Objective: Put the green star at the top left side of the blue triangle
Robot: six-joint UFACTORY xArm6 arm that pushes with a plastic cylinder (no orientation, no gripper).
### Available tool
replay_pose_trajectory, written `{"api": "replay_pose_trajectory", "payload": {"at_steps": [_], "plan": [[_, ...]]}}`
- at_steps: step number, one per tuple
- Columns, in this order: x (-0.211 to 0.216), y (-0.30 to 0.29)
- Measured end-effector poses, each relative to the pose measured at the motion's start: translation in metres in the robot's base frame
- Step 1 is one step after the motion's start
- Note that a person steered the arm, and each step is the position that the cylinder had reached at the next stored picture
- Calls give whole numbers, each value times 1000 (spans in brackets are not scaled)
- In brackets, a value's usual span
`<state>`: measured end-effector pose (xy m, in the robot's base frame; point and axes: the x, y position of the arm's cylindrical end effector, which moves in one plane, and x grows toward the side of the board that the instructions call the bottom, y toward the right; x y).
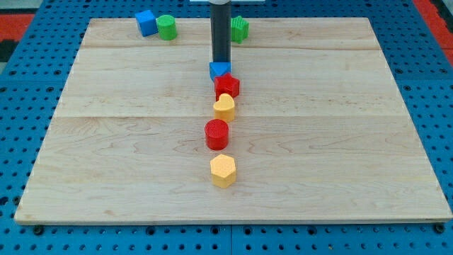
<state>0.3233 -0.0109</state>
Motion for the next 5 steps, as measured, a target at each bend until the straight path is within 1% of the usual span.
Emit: {"api": "replay_pose_trajectory", "payload": {"at_steps": [1,2,3,4,5], "plan": [[2,14],[2,45],[4,46],[36,77],[-24,113]]}}
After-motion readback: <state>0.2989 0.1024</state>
